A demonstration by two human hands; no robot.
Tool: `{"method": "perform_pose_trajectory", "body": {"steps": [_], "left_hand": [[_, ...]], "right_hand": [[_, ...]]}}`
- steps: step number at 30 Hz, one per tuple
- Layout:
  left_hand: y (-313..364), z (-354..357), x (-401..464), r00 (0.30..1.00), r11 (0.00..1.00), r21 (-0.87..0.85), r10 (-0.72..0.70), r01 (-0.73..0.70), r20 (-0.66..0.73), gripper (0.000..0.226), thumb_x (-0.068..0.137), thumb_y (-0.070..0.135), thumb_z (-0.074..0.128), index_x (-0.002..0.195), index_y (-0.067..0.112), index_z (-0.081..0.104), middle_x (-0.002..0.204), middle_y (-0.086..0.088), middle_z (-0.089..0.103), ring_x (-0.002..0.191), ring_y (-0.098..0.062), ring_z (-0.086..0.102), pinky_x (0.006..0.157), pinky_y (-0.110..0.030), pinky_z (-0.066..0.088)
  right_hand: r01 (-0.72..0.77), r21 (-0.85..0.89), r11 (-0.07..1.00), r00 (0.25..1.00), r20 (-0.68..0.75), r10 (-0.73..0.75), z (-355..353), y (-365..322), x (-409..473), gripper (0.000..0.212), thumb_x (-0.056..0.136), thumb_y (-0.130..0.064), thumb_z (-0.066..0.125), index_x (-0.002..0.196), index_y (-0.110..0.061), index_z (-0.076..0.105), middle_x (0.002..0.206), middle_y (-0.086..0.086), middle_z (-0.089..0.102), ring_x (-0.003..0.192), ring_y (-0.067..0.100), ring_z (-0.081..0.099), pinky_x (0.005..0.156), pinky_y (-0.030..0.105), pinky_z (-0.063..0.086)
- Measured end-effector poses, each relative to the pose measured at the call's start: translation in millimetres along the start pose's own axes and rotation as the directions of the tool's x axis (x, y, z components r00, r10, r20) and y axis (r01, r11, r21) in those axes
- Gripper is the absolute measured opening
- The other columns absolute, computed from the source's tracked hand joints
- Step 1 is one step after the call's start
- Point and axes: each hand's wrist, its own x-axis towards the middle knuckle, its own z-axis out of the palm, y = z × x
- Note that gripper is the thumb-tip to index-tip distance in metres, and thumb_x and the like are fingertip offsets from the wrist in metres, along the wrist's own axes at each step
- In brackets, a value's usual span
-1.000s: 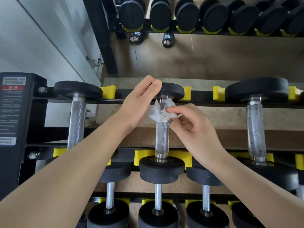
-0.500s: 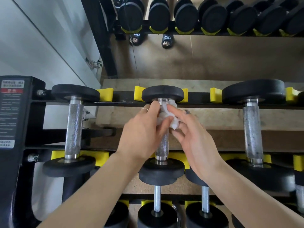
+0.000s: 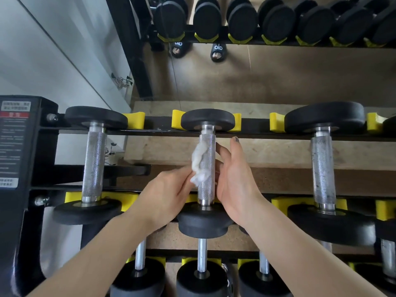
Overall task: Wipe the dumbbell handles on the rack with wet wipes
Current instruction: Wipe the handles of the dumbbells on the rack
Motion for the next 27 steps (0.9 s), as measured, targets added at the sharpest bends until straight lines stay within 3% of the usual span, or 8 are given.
{"method": "perform_pose_trajectory", "body": {"steps": [2, 6, 12, 14, 17, 20, 23, 27], "left_hand": [[-2.8, -5.1, -2.6, 0.999, 0.996, 0.093, 0.006, -0.01, 0.04, 0.027, 0.104, 0.042, 0.037, 0.09, 0.024, 0.051, 0.077, 0.006, 0.055, 0.07, -0.022, 0.05, 0.068, -0.047, 0.047], [21.8, -12.0, 23.4, 0.99, 0.995, 0.093, -0.021, 0.034, -0.142, 0.011, 0.101, 0.012, 0.045, 0.091, 0.018, 0.045, 0.086, -0.003, 0.048, 0.075, -0.022, 0.046, 0.063, -0.035, 0.035], [47.7, -6.0, 52.6, 0.898, 0.931, -0.287, -0.313, 0.226, -0.31, 0.021, 0.106, 0.026, 0.041, 0.098, 0.012, 0.053, 0.093, -0.008, 0.064, 0.087, -0.024, 0.06, 0.069, -0.033, 0.044], [59.1, -1.0, 54.9, 0.89, 0.917, -0.304, -0.347, 0.257, -0.296, 0.025, 0.108, 0.023, 0.036, 0.108, 0.005, 0.054, 0.096, -0.008, 0.059, 0.093, -0.031, 0.057, 0.068, -0.03, 0.032], [67.1, 5.4, 53.5, 0.909, 0.892, -0.34, -0.374, 0.298, -0.186, 0.044, 0.11, 0.035, 0.026, 0.115, 0.007, 0.059, 0.099, -0.007, 0.06, 0.102, -0.03, 0.058, 0.081, -0.033, 0.039], [63.1, 3.1, 56.8, 0.9, 0.808, -0.492, -0.424, 0.323, -0.106, 0.057, 0.105, 0.058, 0.021, 0.106, 0.019, 0.062, 0.101, -0.005, 0.066, 0.098, -0.022, 0.062, 0.085, -0.038, 0.048], [54.5, 3.7, 61.6, 0.91, 0.751, -0.582, -0.411, 0.311, -0.045, 0.064, 0.1, 0.069, 0.028, 0.125, 0.021, 0.061, 0.114, -0.004, 0.07, 0.109, -0.022, 0.065, 0.1, -0.047, 0.052], [46.8, 6.2, 63.2, 0.929, 0.728, -0.632, -0.369, 0.266, -0.033, 0.058, 0.1, 0.065, 0.039, 0.119, 0.014, 0.061, 0.096, 0.001, 0.074, 0.089, -0.016, 0.071, 0.09, -0.042, 0.059]], "right_hand": [[0.021, -0.03, 0.999, 1.0, 0.004, -0.02, -2.9, 1.0, -1.1, 0.058, 0.102, -0.062, 0.027, 0.115, -0.023, 0.068, 0.091, 0.014, 0.075, 0.076, 0.031, 0.065, 0.07, 0.041, 0.055], [0.064, -0.13, 0.989, 0.997, -0.029, -0.069, -3.1, 5.1, 0.3, 0.056, 0.101, -0.064, 0.024, 0.124, -0.032, 0.065, 0.105, 0.007, 0.077, 0.096, 0.023, 0.074, 0.098, 0.046, 0.052], [0.042, -0.171, 0.984, 0.996, -0.071, -0.055, -1.4, 8.6, 1.0, 0.055, 0.095, -0.073, 0.027, 0.124, -0.043, 0.062, 0.127, 0.001, 0.067, 0.122, 0.023, 0.06, 0.112, 0.051, 0.039], [0.033, -0.186, 0.982, 0.995, -0.085, -0.049, 0.8, 11.5, 3.7, 0.067, 0.081, -0.083, 0.031, 0.127, -0.044, 0.06, 0.134, 0.0, 0.062, 0.127, 0.024, 0.055, 0.114, 0.053, 0.036], [0.011, -0.158, 0.987, 0.994, -0.102, -0.027, 4.0, 11.6, 6.0, 0.08, 0.069, -0.085, 0.038, 0.131, -0.038, 0.058, 0.13, 0.004, 0.064, 0.121, 0.025, 0.06, 0.11, 0.051, 0.043], [0.013, -0.174, 0.985, 0.996, -0.086, -0.029, 4.6, 10.0, 5.1, 0.069, 0.086, -0.08, 0.035, 0.129, -0.032, 0.061, 0.123, 0.007, 0.068, 0.113, 0.024, 0.065, 0.103, 0.048, 0.05], [0.03, -0.183, 0.983, 0.994, -0.095, -0.048, 5.4, 7.5, 1.8, 0.062, 0.093, -0.075, 0.032, 0.121, -0.032, 0.066, 0.118, 0.006, 0.07, 0.111, 0.024, 0.066, 0.103, 0.047, 0.051], [0.279, -0.324, 0.904, 0.895, -0.253, -0.367, -0.7, 11.1, -20.1, 0.032, 0.104, -0.054, 0.033, 0.102, -0.041, 0.062, 0.104, -0.009, 0.071, 0.104, 0.011, 0.067, 0.1, 0.038, 0.051]]}}
